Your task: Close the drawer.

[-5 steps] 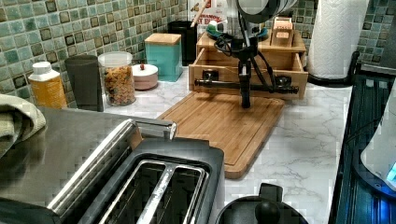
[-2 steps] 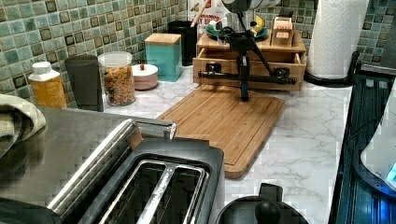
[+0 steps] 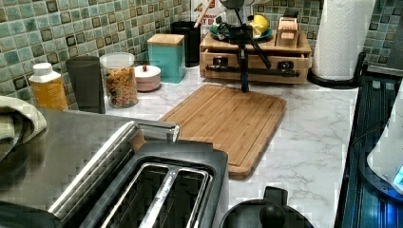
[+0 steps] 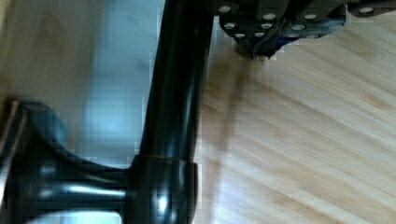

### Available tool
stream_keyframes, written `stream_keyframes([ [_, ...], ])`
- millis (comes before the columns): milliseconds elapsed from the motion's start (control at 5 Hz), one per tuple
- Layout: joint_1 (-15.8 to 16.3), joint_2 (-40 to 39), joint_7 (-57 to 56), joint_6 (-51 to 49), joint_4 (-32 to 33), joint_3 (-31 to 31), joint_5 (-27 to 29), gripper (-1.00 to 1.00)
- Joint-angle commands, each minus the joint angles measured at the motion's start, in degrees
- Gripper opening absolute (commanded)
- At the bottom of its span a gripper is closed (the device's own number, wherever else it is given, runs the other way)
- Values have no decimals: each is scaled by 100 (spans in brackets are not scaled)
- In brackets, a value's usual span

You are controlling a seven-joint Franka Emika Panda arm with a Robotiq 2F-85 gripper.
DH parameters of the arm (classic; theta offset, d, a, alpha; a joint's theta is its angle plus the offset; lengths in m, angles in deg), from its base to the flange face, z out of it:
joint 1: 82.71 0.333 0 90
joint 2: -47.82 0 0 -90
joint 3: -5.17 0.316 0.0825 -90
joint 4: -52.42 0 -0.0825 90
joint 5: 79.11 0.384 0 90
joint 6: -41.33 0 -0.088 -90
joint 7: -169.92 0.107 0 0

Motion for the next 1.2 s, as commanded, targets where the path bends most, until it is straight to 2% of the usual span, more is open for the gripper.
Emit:
stream_keyframes([
  [200,-610,284,22,972,-1390,-1041,-394,-100],
  [400,-516,93,360,1111,-1483,-1150,-504,-100],
  [800,-496,89,355,1111,-1482,-1171,-491,-100],
  [1200,-333,62,288,1110,-1482,-1346,-390,-100],
])
